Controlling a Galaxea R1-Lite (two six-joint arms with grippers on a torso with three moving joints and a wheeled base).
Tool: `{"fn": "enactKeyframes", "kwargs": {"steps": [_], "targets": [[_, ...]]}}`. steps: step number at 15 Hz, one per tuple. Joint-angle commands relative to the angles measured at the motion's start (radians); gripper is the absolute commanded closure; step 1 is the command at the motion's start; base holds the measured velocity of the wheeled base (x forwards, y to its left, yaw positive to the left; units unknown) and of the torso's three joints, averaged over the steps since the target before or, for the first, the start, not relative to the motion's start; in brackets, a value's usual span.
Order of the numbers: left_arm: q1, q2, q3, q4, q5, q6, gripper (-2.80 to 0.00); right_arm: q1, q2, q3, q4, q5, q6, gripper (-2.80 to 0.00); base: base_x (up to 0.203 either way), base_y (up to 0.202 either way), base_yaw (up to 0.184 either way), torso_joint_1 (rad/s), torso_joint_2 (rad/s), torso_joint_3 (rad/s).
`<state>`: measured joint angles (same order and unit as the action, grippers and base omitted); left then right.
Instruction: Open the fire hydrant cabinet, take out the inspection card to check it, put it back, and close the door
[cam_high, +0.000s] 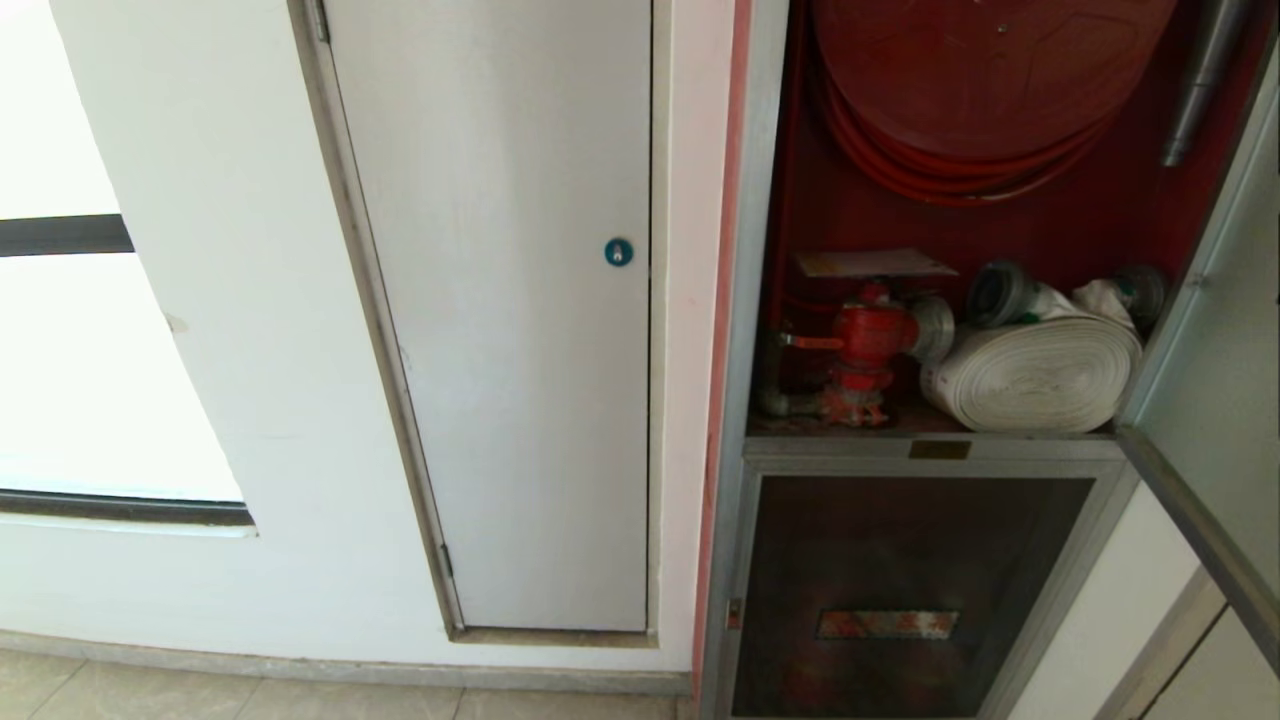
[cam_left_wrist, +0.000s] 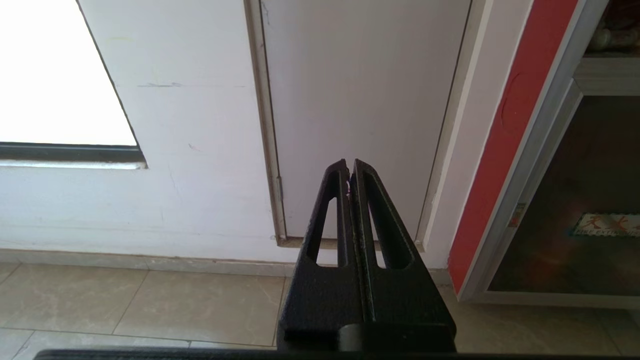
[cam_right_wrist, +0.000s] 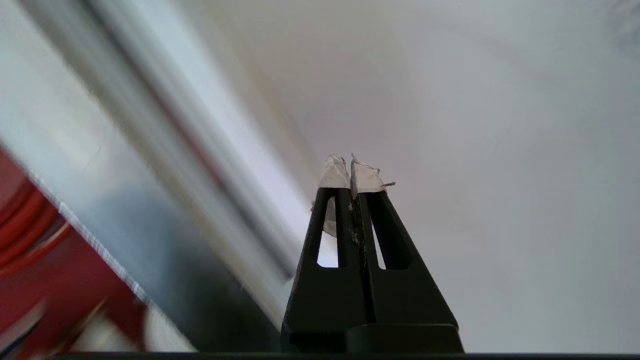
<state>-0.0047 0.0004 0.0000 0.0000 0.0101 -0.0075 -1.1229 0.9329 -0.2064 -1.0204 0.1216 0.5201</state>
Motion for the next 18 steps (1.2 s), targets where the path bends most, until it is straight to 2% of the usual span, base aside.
{"fn": "enactKeyframes", "kwargs": {"steps": [1, 7, 12, 15, 16, 18], "targets": [[0.0, 0.0, 0.0, 0.0, 0.001, 0.0, 0.0, 0.071, -0.059, 0.0, 0.015, 0.023, -0.009, 0.0, 0.0, 0.0, 0.0, 0.0, 0.0, 0.0], [0.0, 0.0, 0.0, 0.0, 0.001, 0.0, 0.0, 0.298, -0.141, -0.008, 0.099, 0.037, -0.09, 0.0, 0.0, 0.0, 0.0, 0.0, 0.0, 0.0], [0.0, 0.0, 0.0, 0.0, 0.001, 0.0, 0.0, 0.587, -0.197, -0.028, 0.21, 0.061, -0.11, 0.0, 0.0, 0.0, 0.0, 0.0, 0.0, 0.0], [0.0, 0.001, 0.0, 0.0, 0.001, 0.0, 0.0, 0.734, -0.219, -0.117, 0.369, 0.073, -0.105, 0.0, 0.0, 0.0, 0.0, 0.0, 0.0, 0.0], [0.0, 0.0, 0.0, 0.0, 0.001, 0.0, 0.0, 0.762, -0.216, -0.152, 0.426, 0.1, -0.102, 0.0, 0.0, 0.0, 0.0, 0.0, 0.0, 0.0], [0.0, 0.001, 0.0, 0.0, 0.001, 0.0, 0.0, 0.781, -0.178, -0.195, 0.481, 0.213, -0.101, 0.0, 0.0, 0.0, 0.0, 0.0, 0.0, 0.0]]}}
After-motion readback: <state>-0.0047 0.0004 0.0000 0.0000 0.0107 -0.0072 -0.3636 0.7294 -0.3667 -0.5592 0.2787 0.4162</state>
